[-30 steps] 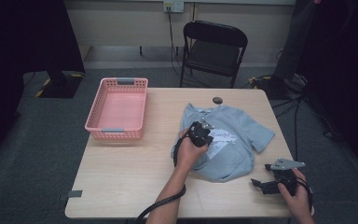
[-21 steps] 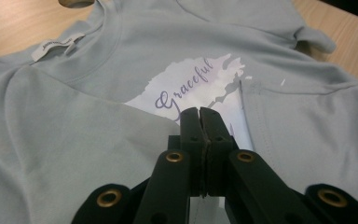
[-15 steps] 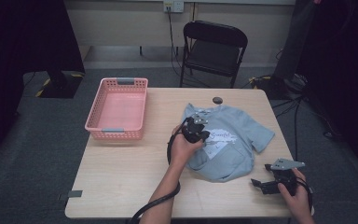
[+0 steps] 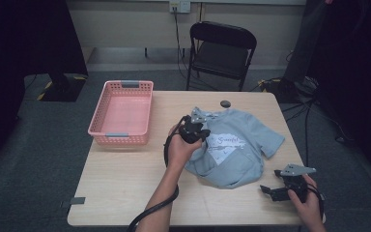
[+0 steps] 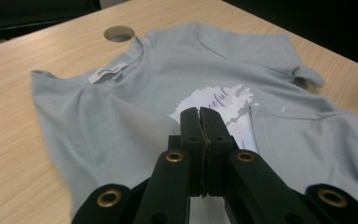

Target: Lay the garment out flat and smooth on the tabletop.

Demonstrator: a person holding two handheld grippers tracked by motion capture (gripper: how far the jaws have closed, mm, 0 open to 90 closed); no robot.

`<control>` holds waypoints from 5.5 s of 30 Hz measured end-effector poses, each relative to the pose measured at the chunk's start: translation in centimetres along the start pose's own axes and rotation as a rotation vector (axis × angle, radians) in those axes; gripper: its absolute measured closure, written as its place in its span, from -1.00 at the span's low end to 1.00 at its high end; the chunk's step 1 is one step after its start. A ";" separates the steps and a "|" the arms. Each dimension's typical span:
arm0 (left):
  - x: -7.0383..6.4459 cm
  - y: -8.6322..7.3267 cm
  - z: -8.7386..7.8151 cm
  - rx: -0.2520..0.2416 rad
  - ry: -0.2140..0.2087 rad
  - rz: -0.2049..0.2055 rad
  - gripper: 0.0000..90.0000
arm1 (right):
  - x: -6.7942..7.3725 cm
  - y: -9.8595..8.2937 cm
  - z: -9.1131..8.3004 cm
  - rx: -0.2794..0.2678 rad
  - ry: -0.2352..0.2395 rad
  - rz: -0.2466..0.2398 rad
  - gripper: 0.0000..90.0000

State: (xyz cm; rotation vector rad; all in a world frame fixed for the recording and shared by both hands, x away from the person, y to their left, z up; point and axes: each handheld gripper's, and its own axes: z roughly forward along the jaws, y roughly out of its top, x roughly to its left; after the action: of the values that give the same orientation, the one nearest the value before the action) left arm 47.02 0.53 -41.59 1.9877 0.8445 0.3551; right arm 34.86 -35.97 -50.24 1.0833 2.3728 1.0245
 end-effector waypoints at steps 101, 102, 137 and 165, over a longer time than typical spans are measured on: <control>7.6 -5.1 -8.5 -0.142 0.144 -0.133 -0.65 | 0.0 0.0 0.0 0.000 0.000 0.000 -0.81; 7.3 -5.1 -8.4 -0.140 0.137 -0.133 -0.65 | 0.0 0.0 0.0 0.000 0.000 0.000 -0.81; 2.2 -10.3 -8.5 -0.090 0.037 -0.053 -0.65 | 0.1 0.1 0.1 0.001 0.000 -0.002 -0.81; 1.3 -14.6 -7.0 -0.028 0.011 -0.022 -0.65 | 0.1 0.1 0.1 -0.001 0.012 -0.015 -0.81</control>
State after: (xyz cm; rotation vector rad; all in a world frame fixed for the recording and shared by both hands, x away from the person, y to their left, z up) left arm 37.94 10.92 -50.17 1.9506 0.8630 0.3644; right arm 34.84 -35.82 -50.26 1.0597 2.3865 1.0297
